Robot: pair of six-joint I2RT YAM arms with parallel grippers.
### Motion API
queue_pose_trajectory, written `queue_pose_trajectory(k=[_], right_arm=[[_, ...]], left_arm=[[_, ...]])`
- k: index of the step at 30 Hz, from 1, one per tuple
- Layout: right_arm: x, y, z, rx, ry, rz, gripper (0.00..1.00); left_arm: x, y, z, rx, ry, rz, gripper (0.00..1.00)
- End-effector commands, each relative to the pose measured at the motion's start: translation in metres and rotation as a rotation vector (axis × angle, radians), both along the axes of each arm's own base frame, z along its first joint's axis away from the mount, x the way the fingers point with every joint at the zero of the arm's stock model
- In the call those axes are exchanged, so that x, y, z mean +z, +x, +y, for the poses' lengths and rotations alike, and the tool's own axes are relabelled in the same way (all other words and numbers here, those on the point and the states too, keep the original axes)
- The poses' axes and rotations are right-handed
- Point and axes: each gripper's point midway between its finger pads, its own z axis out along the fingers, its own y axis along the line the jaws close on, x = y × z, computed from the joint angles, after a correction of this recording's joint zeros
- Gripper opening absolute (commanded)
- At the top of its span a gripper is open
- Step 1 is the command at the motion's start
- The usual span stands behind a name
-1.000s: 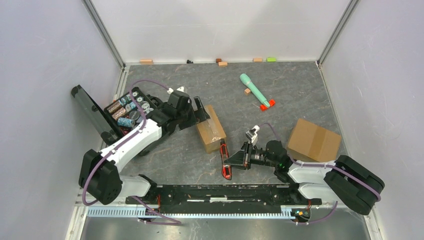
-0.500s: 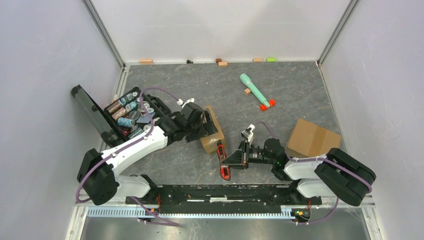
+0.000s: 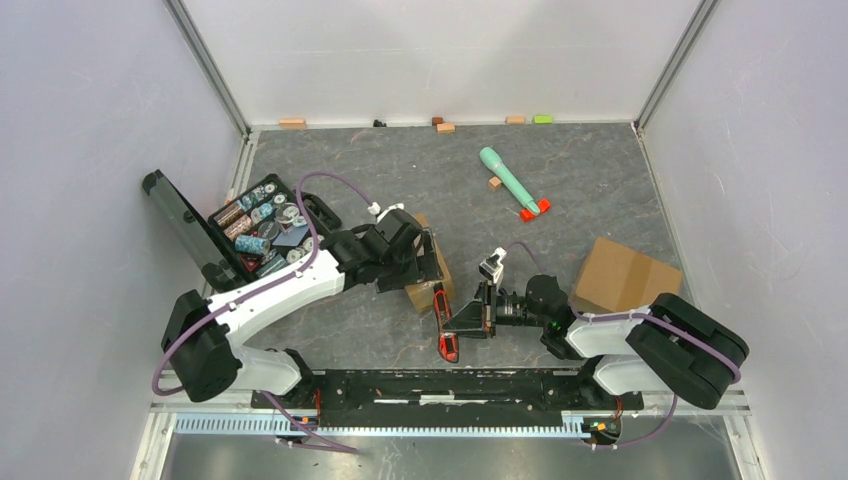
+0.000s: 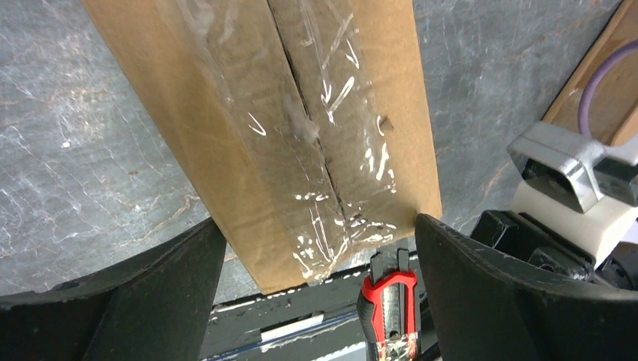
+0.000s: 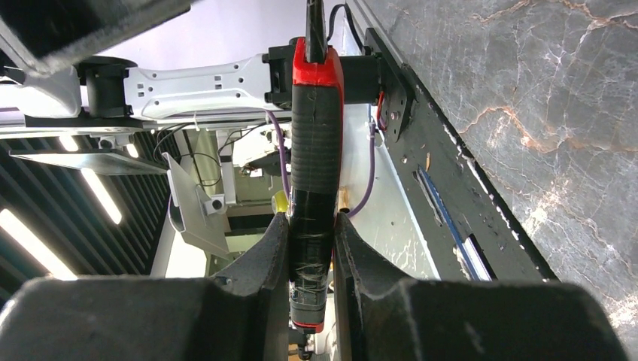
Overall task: Unpack the express box
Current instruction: Cut the express box at the center of the board.
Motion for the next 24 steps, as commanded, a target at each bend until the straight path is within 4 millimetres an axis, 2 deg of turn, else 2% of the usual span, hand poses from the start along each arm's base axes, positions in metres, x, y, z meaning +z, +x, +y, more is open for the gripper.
queue_pose_trajectory(k=[1, 5, 13, 18, 24], right_arm=[[0.020, 0.002, 0.005, 0.023, 0.066, -0.097, 0.00], [0.019, 0.001, 0.004, 0.023, 0.067, -0.093, 0.00], [0.019, 0.002, 0.005, 0.021, 0.065, -0.095, 0.00], [0.019, 0.001, 0.004, 0.020, 0.064, -0.094, 0.00], [0.017, 0.000, 0.003, 0.022, 0.062, -0.093, 0.00]], left_arm=[[0.012, -0.016, -0.018, -0.058, -0.060, 0.045, 1.00], [0.010, -0.025, -0.020, -0.080, -0.072, 0.078, 1.00], [0.002, -0.027, -0.027, -0.093, -0.050, 0.089, 1.00], [-0.006, -0.023, -0.020, -0.053, -0.007, 0.087, 0.93], [-0.001, -0.017, -0.017, -0.026, 0.014, 0.061, 0.83]])
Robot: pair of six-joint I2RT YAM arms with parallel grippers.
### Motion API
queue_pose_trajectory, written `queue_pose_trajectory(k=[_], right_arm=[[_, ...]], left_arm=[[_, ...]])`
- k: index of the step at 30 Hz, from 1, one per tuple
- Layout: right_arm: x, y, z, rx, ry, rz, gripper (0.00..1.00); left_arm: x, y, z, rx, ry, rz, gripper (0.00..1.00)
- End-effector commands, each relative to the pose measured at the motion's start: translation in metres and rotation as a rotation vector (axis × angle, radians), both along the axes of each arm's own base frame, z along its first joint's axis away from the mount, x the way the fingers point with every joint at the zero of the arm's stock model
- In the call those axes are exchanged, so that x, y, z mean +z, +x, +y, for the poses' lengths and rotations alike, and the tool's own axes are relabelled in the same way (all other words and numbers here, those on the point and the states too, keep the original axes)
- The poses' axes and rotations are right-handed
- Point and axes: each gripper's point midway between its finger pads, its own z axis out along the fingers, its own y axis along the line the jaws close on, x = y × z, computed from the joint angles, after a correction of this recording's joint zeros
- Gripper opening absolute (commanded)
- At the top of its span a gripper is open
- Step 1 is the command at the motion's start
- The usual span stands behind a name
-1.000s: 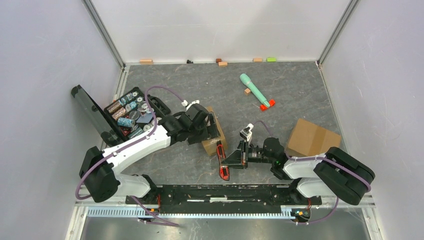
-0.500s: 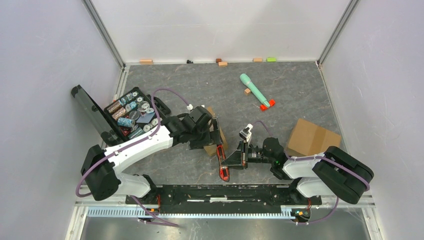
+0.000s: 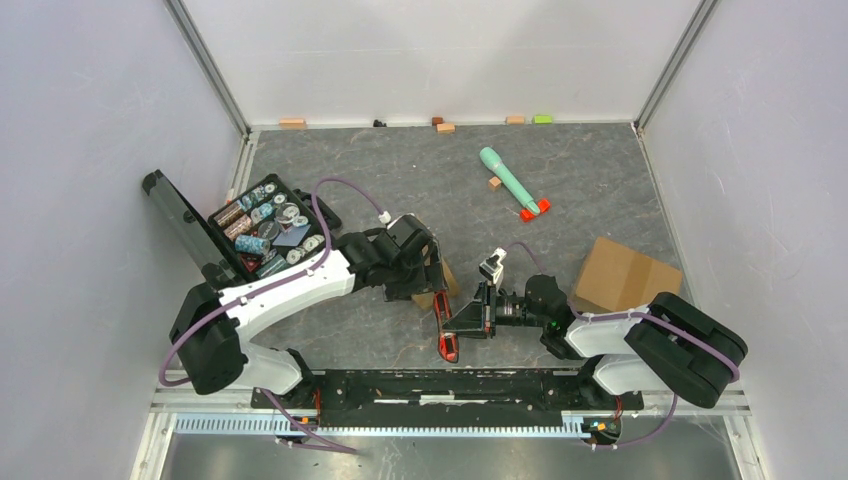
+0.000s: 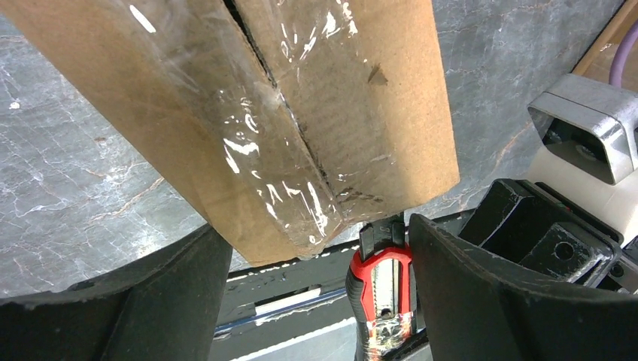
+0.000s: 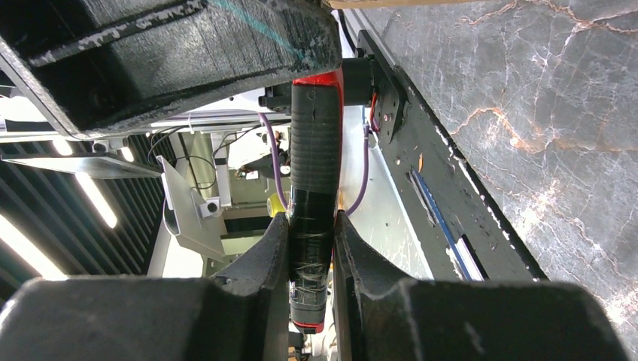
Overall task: Unpack the express box
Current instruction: Cut the express box at the center of the board, then place the knife at the center of the board.
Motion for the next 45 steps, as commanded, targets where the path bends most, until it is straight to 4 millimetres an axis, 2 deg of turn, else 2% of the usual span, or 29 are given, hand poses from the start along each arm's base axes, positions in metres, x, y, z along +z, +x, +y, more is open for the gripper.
queue_pose_trajectory(k=[1, 10, 16, 18, 26, 30, 33, 40, 45], right_arm=[[0.022, -0.001, 0.003, 0.023, 0.078, -0.089, 0.00], [0.019, -0.004, -0.001, 0.023, 0.073, -0.084, 0.00], [0.026, -0.004, 0.000, 0.026, 0.101, -0.081, 0.00], [0.025, -0.004, 0.000, 0.026, 0.091, -0.084, 0.00], [0.023, -0.005, -0.002, 0.022, 0.079, -0.089, 0.00], [0.020, 0.002, 0.001, 0.012, 0.015, -0.152, 0.00], [0.009, 0.012, 0.000, -0.008, -0.101, -0.208, 0.00], [0.007, 0.029, -0.010, -0.064, -0.265, -0.334, 0.00], [0.019, 0.042, -0.018, -0.115, -0.342, -0.422, 0.00]], left_arm=[[0.012, 0.009, -0.005, 0.029, -0.001, -0.032, 0.81], [0.014, 0.015, -0.005, 0.046, 0.011, -0.048, 0.52], [0.010, 0.018, -0.004, 0.070, 0.023, -0.048, 0.43], [0.009, 0.019, -0.005, 0.074, 0.019, -0.051, 0.44], [0.014, 0.022, -0.009, 0.064, 0.003, -0.070, 0.63], [0.027, 0.031, 0.000, 0.074, 0.012, -0.131, 0.77], [0.038, 0.044, 0.012, 0.096, 0.016, -0.177, 0.85], [0.053, 0.086, 0.052, 0.177, 0.024, -0.236, 0.86], [0.056, 0.110, 0.073, 0.205, 0.027, -0.262, 0.85]])
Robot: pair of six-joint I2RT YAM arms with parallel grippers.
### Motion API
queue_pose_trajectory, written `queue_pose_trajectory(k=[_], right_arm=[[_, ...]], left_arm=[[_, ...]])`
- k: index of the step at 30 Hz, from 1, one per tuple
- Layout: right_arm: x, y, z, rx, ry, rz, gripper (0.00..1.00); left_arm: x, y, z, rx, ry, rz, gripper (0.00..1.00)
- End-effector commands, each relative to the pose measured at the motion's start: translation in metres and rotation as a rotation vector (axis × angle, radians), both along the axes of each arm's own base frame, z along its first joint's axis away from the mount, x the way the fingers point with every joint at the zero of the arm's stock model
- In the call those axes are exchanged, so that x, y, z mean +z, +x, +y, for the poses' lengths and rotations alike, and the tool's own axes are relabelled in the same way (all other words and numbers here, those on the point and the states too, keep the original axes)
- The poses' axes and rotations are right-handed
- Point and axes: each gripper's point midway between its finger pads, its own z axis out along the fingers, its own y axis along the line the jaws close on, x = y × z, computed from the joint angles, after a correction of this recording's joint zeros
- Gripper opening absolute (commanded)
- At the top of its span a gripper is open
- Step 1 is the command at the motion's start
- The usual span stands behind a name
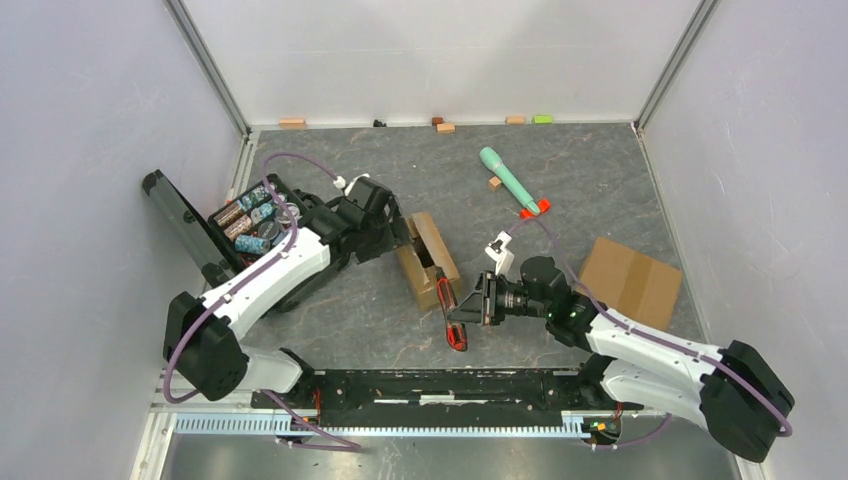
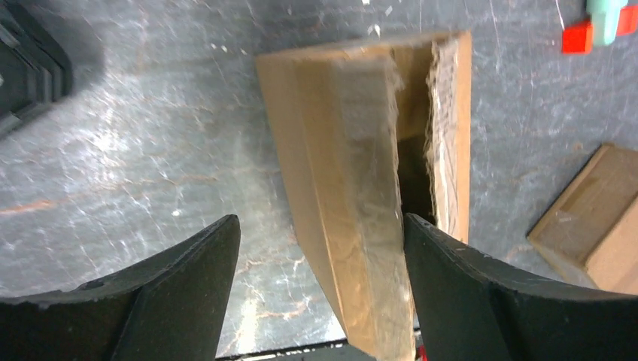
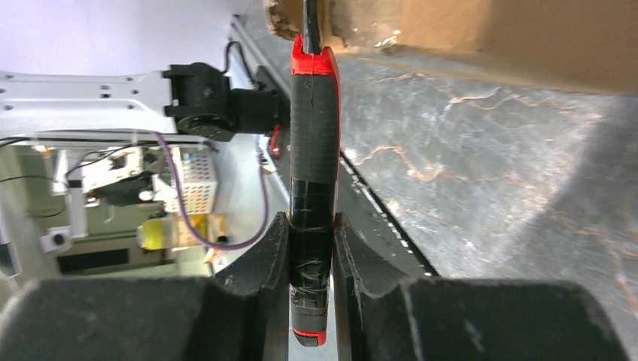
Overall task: Unpack the express box
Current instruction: Place the knife at the center of the board.
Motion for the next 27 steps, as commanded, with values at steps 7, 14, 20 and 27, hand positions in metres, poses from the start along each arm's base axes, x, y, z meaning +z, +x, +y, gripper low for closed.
queue_pose_trajectory(k=[7, 14, 20, 27], right_arm=[[0.039, 0.052, -0.032, -0.173, -0.274, -0.321, 0.00], [0.045, 0.076, -0.057, -0.248, -0.438, -0.416, 0.00], [0.030, 0.106, -0.091, -0.297, -0.665, -0.466, 0.00], [-0.037, 0.143, -0.153, -0.366, -0.978, -0.393, 0.00]], left_arm=[[0.026, 0.043, 0.011, -0.048, 0.014, -0.119, 0.77], [0.023, 0.063, 0.006, -0.045, 0.027, -0.126, 0.40], [0.029, 0.089, 0.009, -0.067, 0.059, -0.158, 0.21], [0.040, 0.091, -0.025, -0.195, -0.102, -0.130, 0.03]])
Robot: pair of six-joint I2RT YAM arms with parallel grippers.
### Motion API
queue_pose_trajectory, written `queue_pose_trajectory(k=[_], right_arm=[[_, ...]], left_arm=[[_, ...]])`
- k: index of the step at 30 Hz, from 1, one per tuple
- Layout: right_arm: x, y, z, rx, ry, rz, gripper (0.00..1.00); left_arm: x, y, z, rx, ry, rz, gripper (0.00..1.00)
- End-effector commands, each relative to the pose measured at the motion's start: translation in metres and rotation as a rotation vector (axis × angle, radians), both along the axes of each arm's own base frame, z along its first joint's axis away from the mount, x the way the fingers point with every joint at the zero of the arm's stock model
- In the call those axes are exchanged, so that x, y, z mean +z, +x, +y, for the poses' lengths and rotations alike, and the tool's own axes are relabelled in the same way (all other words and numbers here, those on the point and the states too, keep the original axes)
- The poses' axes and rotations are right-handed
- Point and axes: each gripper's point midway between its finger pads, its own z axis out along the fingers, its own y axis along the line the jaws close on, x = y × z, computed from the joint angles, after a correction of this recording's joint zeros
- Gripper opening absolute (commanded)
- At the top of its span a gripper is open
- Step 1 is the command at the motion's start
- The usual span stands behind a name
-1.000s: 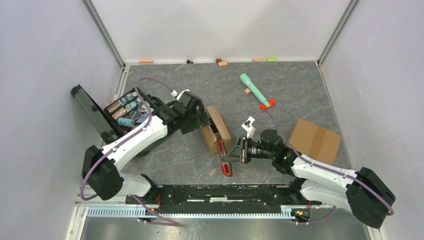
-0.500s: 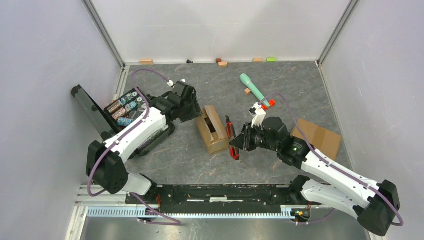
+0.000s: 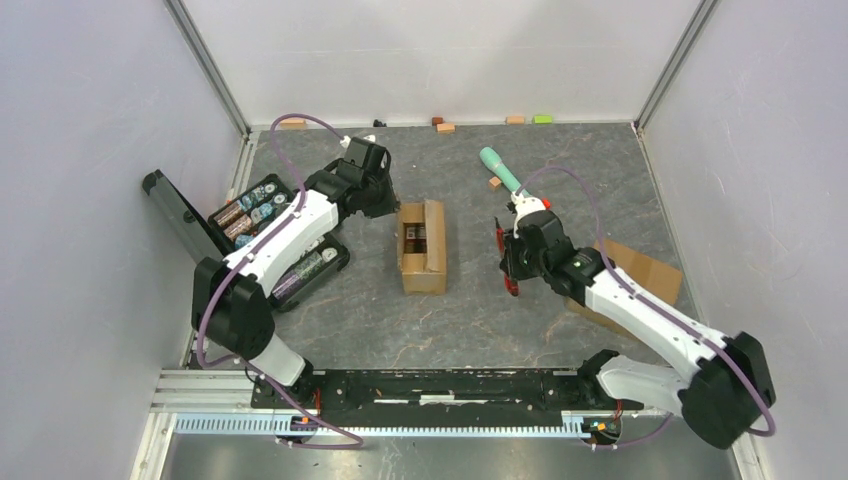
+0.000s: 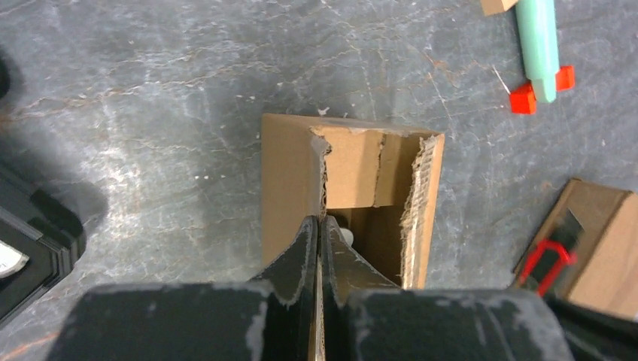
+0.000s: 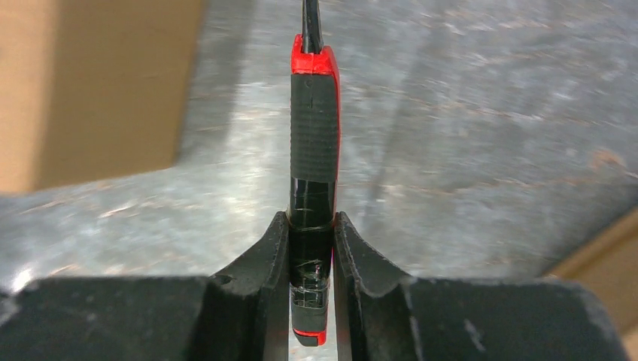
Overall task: Unpack the express box
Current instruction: Place the knife at the center of the board.
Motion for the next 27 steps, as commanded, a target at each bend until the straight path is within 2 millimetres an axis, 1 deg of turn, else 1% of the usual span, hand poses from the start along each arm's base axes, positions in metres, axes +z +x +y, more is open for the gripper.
queue_pose_trajectory(k=[1, 3, 4, 5, 6, 9, 12, 14, 16, 18, 22, 23, 25, 27], right_arm=[[-0.034, 0.022, -0.043, -0.076, -0.206, 0.007, 0.00], [-0.047, 0.025, -0.048, -0.088, -0.240, 0.029, 0.00], [-0.051, 0.027, -0.050, -0.094, -0.251, 0.034, 0.02], [-0.053, 0.028, -0.051, -0.096, -0.258, 0.038, 0.09], [-0.053, 0.029, -0.050, -0.097, -0.264, 0.042, 0.18], [-0.046, 0.033, -0.050, -0.105, -0.266, 0.034, 0.47], [-0.033, 0.037, -0.050, -0.108, -0.273, 0.017, 0.65], [-0.021, 0.037, -0.046, -0.102, -0.260, 0.001, 0.69], [-0.003, 0.037, -0.033, -0.076, -0.221, -0.031, 0.70], [0.023, 0.033, -0.009, -0.033, -0.173, -0.075, 0.72], [0.061, 0.018, 0.045, 0.056, -0.089, -0.132, 0.74], [0.067, 0.015, 0.056, 0.069, -0.073, -0.142, 0.75], [0.067, 0.012, 0.069, 0.080, -0.076, -0.148, 0.76], [0.059, 0.011, 0.079, 0.095, -0.109, -0.135, 0.79]], left_arm=[[0.018, 0.000, -0.033, -0.136, -0.137, -0.007, 0.02], [0.015, -0.006, -0.037, -0.144, -0.170, 0.012, 0.02], [0.015, -0.010, -0.039, -0.155, -0.187, 0.013, 0.02], [0.016, -0.013, -0.039, -0.158, -0.197, 0.016, 0.02], [0.016, -0.016, -0.039, -0.164, -0.205, 0.019, 0.02], [0.018, -0.025, -0.039, -0.172, -0.231, 0.016, 0.02], [0.020, -0.032, -0.042, -0.189, -0.268, 0.025, 0.02], [0.022, -0.037, -0.045, -0.198, -0.298, 0.026, 0.02], [0.026, -0.040, -0.045, -0.199, -0.321, 0.017, 0.02], [0.026, -0.045, -0.045, -0.204, -0.339, 0.020, 0.02], [0.023, -0.051, -0.042, -0.192, -0.359, 0.027, 0.02], [0.023, -0.053, -0.042, -0.194, -0.364, 0.025, 0.02], [0.020, -0.055, -0.040, -0.187, -0.361, 0.029, 0.02], [0.017, -0.057, -0.039, -0.186, -0.367, 0.033, 0.02]])
